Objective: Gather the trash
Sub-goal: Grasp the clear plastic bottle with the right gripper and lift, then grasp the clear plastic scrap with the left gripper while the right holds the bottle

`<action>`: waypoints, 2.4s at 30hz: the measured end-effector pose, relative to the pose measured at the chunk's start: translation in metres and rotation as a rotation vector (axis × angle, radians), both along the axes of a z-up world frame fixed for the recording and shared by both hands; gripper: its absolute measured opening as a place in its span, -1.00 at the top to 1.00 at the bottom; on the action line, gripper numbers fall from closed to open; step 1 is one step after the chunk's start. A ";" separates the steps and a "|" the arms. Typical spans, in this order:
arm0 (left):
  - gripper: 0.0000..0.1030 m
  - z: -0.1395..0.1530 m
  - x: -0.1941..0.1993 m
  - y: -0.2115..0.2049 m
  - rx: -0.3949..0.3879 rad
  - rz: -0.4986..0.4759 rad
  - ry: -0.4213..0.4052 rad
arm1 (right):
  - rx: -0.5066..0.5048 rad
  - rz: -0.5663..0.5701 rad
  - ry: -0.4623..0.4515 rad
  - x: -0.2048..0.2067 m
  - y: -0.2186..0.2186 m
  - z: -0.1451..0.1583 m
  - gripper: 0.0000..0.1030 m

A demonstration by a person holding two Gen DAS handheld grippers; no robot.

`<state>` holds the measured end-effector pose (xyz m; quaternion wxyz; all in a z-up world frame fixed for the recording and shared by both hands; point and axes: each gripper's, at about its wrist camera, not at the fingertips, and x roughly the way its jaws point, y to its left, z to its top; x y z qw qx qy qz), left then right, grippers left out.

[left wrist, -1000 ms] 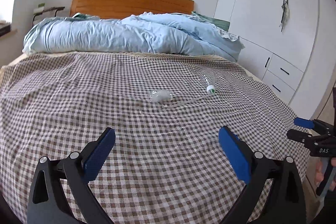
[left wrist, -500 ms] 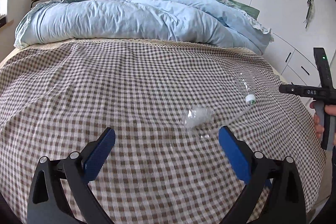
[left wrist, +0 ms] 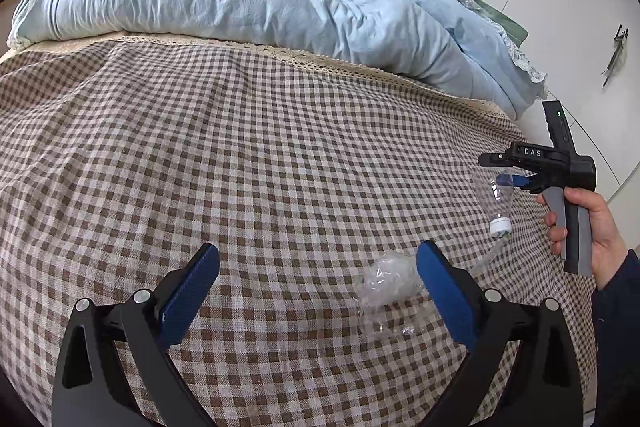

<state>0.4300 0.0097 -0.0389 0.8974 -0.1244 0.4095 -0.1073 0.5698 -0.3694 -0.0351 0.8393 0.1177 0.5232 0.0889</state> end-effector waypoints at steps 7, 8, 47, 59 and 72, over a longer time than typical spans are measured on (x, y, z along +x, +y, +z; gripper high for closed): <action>-0.85 0.019 -0.027 0.002 -0.028 0.000 -0.009 | -0.059 0.015 -0.230 -0.074 0.006 0.063 -0.12; -0.85 0.025 -0.034 0.002 -0.028 -0.001 -0.021 | -0.074 0.022 -0.289 -0.093 0.008 0.072 -0.12; -0.85 0.035 -0.261 -0.041 0.057 -0.099 -0.086 | -0.172 0.054 -0.319 -0.448 0.040 -0.010 -0.48; -0.85 0.026 -0.148 -0.046 0.207 -0.149 -0.071 | -0.129 0.007 -0.427 -0.456 0.024 0.009 -0.16; -0.34 -0.022 0.013 -0.044 -0.098 0.187 0.238 | 0.029 -0.008 -0.455 -0.455 -0.021 0.001 -0.16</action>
